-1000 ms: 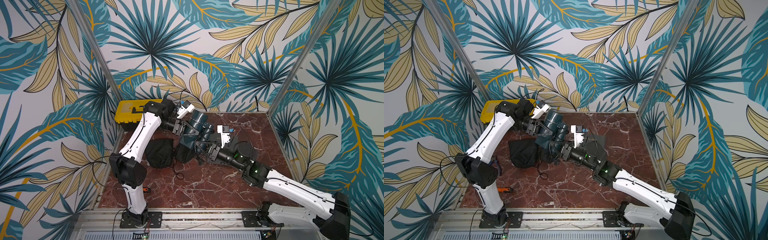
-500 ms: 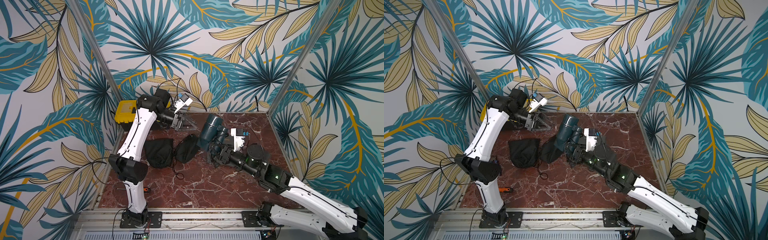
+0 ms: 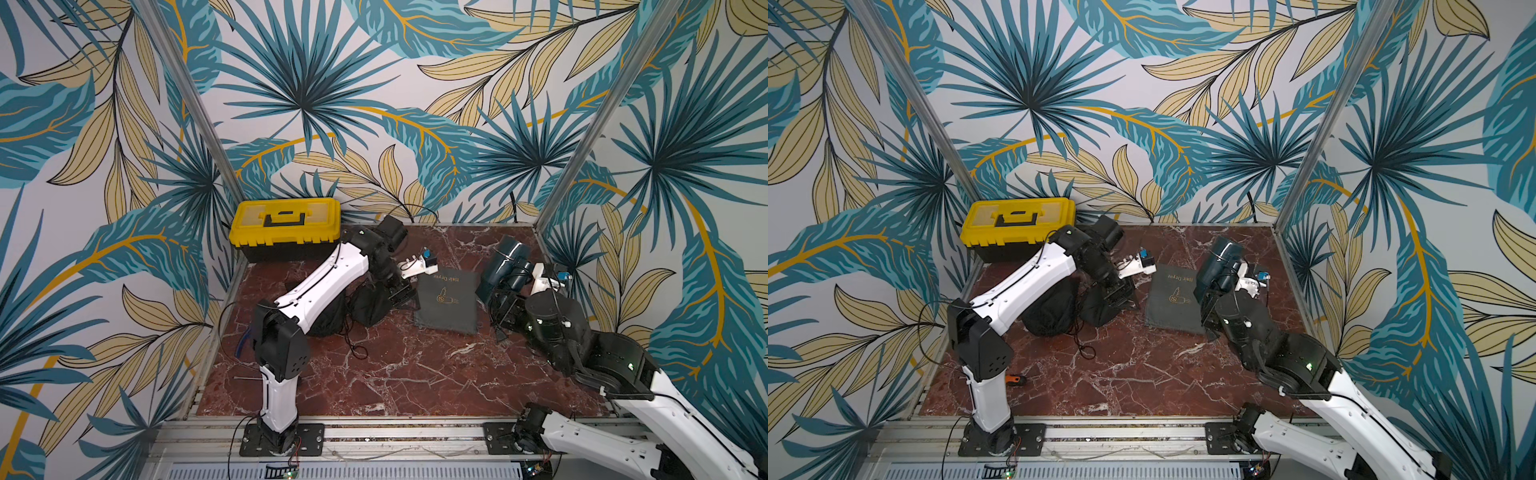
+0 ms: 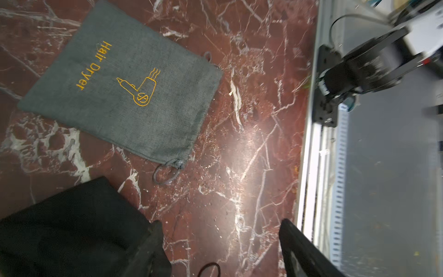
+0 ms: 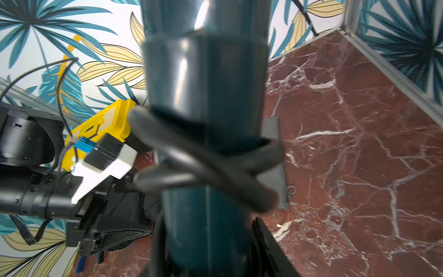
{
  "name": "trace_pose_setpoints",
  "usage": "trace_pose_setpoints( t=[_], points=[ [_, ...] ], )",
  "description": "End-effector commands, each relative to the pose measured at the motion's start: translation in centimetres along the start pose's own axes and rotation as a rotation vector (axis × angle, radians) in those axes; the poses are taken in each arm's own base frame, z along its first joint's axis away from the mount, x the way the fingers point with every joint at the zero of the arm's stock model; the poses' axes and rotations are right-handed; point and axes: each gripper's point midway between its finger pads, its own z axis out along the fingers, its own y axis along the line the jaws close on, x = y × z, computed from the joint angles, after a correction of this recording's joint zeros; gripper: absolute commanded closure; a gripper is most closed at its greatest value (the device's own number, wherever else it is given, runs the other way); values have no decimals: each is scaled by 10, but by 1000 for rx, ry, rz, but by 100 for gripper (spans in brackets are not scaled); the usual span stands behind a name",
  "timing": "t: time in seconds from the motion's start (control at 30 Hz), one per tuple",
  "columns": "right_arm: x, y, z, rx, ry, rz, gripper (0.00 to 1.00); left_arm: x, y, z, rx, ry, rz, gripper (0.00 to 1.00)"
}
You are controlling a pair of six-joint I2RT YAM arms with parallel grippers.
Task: Pack away hair dryers
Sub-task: Adjust the hair dryer, then pick up the drawstring bag from the center of the board.
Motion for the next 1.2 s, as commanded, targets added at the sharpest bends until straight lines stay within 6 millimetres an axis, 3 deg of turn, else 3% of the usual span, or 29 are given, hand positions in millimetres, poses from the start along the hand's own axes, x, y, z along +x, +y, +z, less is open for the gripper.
trace_pose_setpoints(
  t=[0.0,0.2,0.5,0.7,1.03,1.17],
  points=[
    [-7,-17,-8,58,-31,11,100,-1,22,47,-129,78,118,26],
    [-3,-25,-11,53,-34,28,100,-5,21,116,-184,146,274,32],
    [0,-37,-18,47,-35,43,100,-19,13,168,-153,134,301,38],
    [5,-43,-21,22,-33,70,100,-21,26,188,-249,137,325,42],
    [6,-43,-22,4,-36,67,100,-19,33,200,-294,151,342,47],
    [3,-45,-26,-1,-47,70,100,-13,31,205,-281,160,344,43]
  ],
)
